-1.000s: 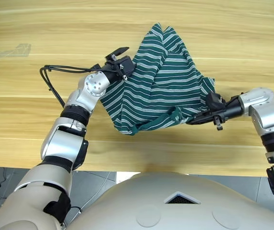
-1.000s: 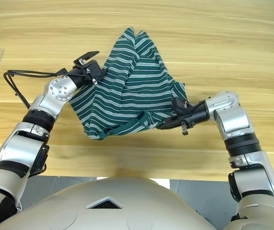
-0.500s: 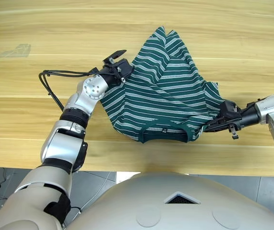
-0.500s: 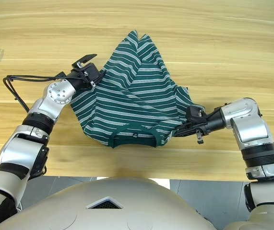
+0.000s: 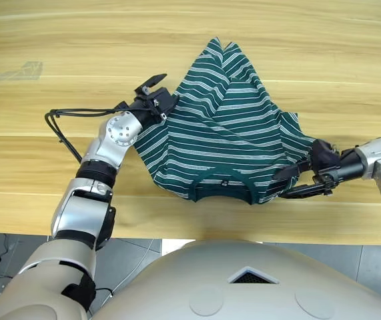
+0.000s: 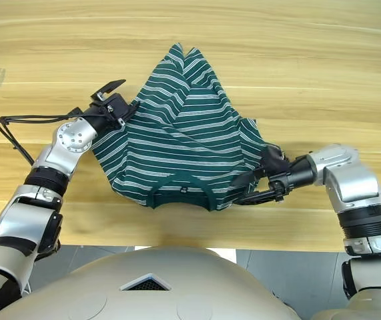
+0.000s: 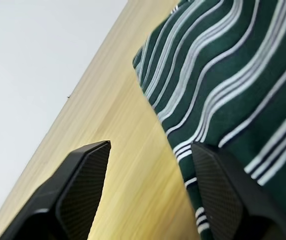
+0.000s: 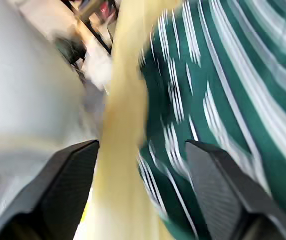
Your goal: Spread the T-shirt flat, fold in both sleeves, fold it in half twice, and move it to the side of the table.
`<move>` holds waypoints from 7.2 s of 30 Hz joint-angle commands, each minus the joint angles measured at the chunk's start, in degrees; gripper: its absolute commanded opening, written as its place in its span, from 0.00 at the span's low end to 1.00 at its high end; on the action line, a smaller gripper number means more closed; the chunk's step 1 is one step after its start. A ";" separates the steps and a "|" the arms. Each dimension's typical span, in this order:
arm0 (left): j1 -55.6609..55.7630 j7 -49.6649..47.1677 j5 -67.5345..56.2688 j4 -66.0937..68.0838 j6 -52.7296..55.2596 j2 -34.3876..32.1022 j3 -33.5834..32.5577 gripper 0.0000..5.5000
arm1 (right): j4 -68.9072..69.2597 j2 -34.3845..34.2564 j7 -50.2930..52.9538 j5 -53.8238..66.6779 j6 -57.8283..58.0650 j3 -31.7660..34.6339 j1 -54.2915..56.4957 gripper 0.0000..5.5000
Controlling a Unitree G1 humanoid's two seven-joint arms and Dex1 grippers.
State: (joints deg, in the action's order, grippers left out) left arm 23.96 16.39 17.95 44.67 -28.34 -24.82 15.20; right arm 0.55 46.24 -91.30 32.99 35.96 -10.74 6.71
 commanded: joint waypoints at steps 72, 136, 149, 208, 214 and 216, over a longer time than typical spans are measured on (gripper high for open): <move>9.01 -7.15 3.33 18.78 -0.75 0.68 0.45 0.54 | -73.03 -25.93 83.71 -42.38 -59.27 11.09 47.49 0.97; -53.36 -16.37 -48.32 -63.39 44.53 19.50 -24.56 0.54 | -11.21 -24.68 79.17 -26.57 -47.98 22.61 11.95 0.97; -45.81 -15.43 -48.17 -59.25 51.45 17.46 -28.70 0.42 | -12.43 -25.61 79.51 -27.76 -48.48 21.68 12.01 0.98; -51.06 1.88 -26.60 -66.42 39.20 13.56 -4.89 0.19 | -14.95 -27.47 76.27 -26.15 -48.75 18.56 10.10 0.98; -54.77 12.45 -35.05 -72.71 35.91 10.89 -1.97 0.28 | -6.96 -28.06 68.07 -13.99 -38.37 20.05 5.46 0.98; -55.99 15.44 -39.32 -75.85 35.56 10.02 -2.01 0.28 | -2.79 -27.83 64.94 -6.07 -31.73 22.09 2.47 0.98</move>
State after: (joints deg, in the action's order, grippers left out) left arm -31.07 29.75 -18.35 -28.48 7.40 -13.70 13.16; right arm -5.85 18.37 -23.95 20.83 -1.58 9.41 11.82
